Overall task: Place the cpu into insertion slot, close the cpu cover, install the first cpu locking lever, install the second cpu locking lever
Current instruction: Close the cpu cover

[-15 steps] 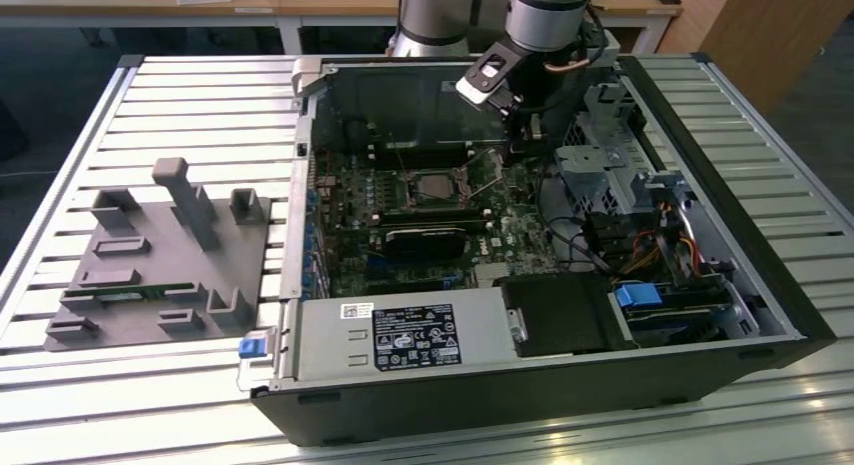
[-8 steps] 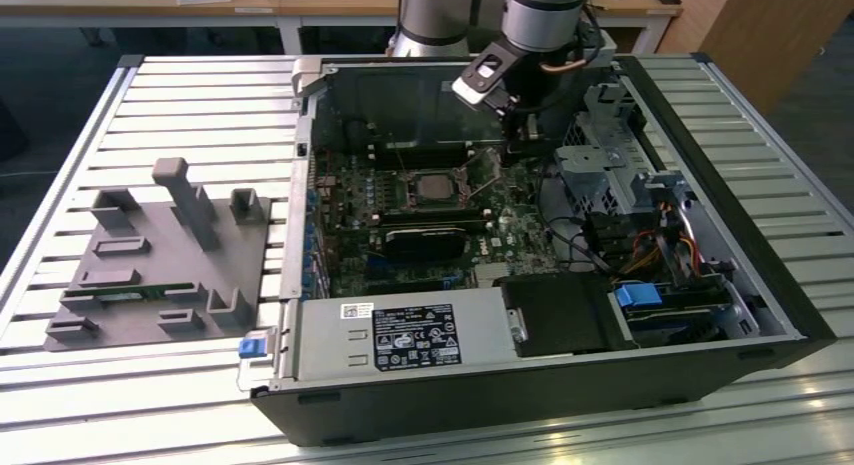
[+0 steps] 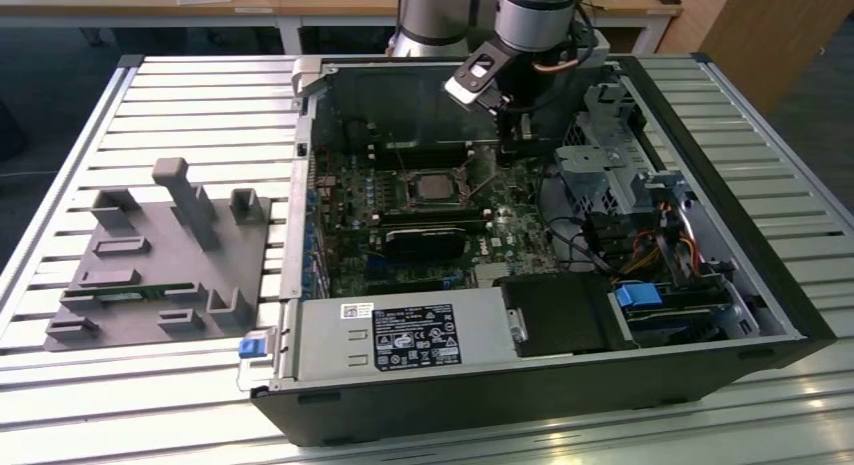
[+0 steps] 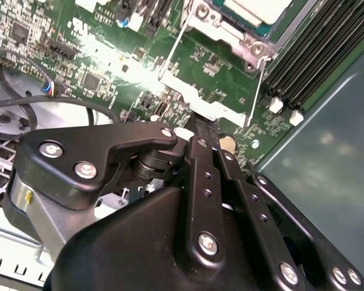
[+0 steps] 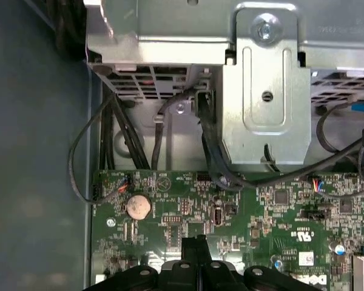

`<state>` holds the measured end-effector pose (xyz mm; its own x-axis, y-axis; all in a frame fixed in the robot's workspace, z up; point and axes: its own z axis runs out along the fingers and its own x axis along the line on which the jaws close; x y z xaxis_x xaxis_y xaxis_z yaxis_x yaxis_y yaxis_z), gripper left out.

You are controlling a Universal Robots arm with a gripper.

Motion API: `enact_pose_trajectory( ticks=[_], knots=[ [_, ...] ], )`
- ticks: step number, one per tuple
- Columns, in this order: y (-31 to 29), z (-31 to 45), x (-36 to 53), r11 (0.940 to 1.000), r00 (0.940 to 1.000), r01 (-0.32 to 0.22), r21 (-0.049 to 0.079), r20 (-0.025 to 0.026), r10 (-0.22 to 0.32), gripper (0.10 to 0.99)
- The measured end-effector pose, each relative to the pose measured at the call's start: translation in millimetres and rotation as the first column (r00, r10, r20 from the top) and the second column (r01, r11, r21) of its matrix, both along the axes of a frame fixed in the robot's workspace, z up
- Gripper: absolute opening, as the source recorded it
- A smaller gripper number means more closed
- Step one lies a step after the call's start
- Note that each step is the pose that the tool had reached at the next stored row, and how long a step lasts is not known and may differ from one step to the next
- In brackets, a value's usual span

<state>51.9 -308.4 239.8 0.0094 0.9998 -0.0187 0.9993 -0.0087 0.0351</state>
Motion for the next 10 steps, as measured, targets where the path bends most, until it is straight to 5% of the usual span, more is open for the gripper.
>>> enact_pose_trajectory(
  ticks=[10],
  knots=[
    [0.1, 0.0, -11.1, 1.0, 1.0, 0.0, 0.0, 0.0, 0.0, 0.106]
  ],
)
